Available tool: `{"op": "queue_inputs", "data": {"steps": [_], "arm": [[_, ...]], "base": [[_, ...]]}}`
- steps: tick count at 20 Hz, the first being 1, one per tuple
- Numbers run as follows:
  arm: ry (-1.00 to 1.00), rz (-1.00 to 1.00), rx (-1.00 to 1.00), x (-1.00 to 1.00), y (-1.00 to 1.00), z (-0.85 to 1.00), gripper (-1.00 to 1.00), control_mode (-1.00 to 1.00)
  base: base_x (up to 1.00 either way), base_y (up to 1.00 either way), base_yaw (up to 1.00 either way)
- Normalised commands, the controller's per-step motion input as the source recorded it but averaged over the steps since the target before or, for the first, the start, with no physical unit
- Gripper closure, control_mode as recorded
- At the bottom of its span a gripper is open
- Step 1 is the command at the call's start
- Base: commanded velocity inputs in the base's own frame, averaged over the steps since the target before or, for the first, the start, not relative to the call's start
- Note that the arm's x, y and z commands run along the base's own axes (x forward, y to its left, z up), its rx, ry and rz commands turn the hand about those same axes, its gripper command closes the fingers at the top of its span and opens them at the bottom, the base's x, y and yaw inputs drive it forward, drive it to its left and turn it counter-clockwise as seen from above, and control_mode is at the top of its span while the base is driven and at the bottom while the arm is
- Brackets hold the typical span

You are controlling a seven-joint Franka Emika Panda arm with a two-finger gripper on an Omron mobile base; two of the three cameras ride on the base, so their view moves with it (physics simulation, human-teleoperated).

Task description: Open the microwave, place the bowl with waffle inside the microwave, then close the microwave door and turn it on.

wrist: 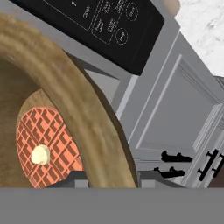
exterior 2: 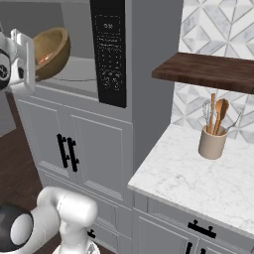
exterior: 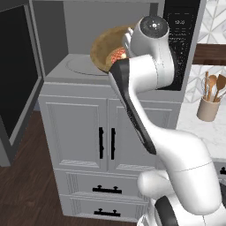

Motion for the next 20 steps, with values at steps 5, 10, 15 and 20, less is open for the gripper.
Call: {"op": "queue_inputs", "data": {"steps": [5, 10, 15, 20], "arm": [[0.00, -0.03, 0.09, 0.66, 0.10, -0.26, 1.00, -1.00], [0.00, -0.04, 0.07, 0.68, 0.08, -0.33, 1.00, -1.00], [0.00, -0.03, 0.07, 0.70, 0.02, -0.11, 1.00, -1.00], [0.00, -0.03, 0.03, 0.78, 0.01, -0.01, 1.00, -1.00]], "base": [[0.00, 0.00, 0.00], [0.00, 0.00, 0.00], [0.00, 0.00, 0.00], [0.00, 0.00, 0.00]]}}
